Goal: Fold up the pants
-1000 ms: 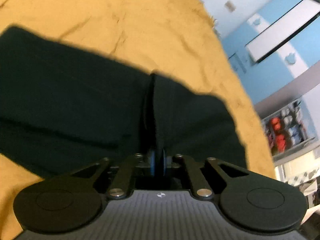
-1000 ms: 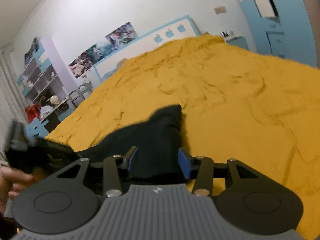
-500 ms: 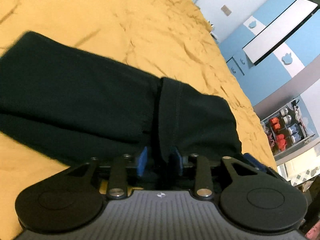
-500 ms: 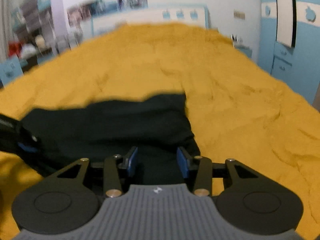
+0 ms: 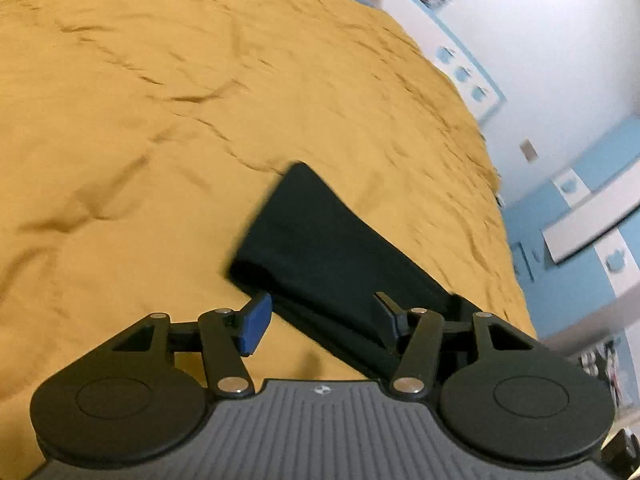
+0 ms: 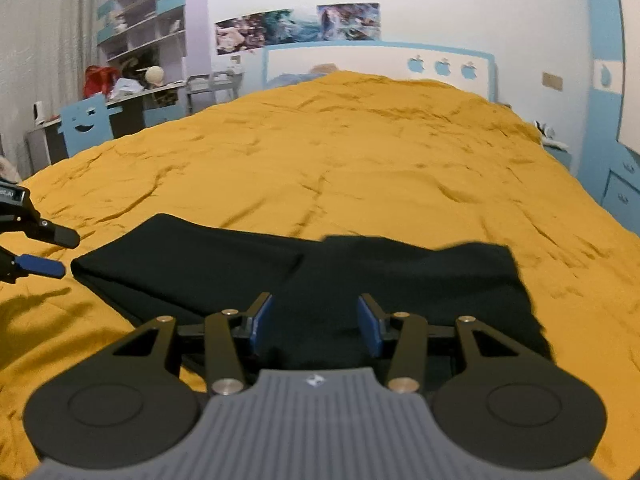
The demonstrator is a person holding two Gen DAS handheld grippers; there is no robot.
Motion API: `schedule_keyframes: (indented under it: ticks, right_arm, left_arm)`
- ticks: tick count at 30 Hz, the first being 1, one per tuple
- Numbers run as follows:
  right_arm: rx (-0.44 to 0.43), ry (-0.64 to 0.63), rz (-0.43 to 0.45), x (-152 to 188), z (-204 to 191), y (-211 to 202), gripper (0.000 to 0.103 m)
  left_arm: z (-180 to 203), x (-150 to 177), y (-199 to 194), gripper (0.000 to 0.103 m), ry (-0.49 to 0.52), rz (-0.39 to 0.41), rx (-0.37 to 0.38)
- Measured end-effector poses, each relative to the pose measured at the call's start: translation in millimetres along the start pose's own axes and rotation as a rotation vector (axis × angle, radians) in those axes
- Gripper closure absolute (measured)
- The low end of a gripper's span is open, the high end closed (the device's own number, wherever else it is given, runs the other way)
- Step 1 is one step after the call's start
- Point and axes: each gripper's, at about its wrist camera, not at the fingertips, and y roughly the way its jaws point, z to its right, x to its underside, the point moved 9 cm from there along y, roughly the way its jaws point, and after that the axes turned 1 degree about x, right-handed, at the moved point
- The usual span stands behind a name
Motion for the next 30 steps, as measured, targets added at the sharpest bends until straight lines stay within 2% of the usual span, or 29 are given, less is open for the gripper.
schedule_keyframes:
  ticks: [2,5,8,12,17,19,21,23,25,27,30]
  right_arm:
    - [0.008,0.004,-0.012,1,-7,10,0.06]
    - [0.027,0.017,-0.045,5,-4,27,0.06]
    - [0.035,0.033,-0.072,16,-1,37,0.06]
    - [0.029,0.043,-0.064,21,0,41,0.059]
    - [0.035,0.012,-0.087,29,-2,52,0.053]
    - [0.035,-0.023,-0.096,33,-7,58,0.046]
    - [0.046,-0.063,-0.1,37,-12,63,0.043]
    - [0.056,-0.082,-0.097,40,-15,66,0.043]
    - [0.054,-0.075,-0.095,40,-14,67,0.043]
    - [0.044,-0.06,-0.093,40,-13,67,0.043]
    - [0.035,-0.044,-0.089,40,-11,68,0.043]
  left_arm:
    - [-9,-1,4,0.036,-0.028,0.012,-0.008]
    - [-22,2,14,0.034,-0.058,-0.016,-0.018]
    - [-30,5,26,0.033,-0.05,-0.017,-0.033]
    - [-34,3,35,0.027,-0.063,-0.009,-0.01]
    - [-32,-2,50,0.026,-0.087,-0.021,0.009]
    - [-33,-4,53,0.027,-0.098,-0.02,0.016]
    - [-35,-4,53,0.035,-0.118,-0.012,0.022]
    - [-39,-4,53,0.057,-0.142,-0.009,0.017]
    - [-43,-3,52,0.075,-0.166,-0.012,0.01]
    - [-45,-3,51,0.078,-0.191,-0.018,0.021]
    - [-39,-5,49,0.08,-0.163,-0.013,-0.002]
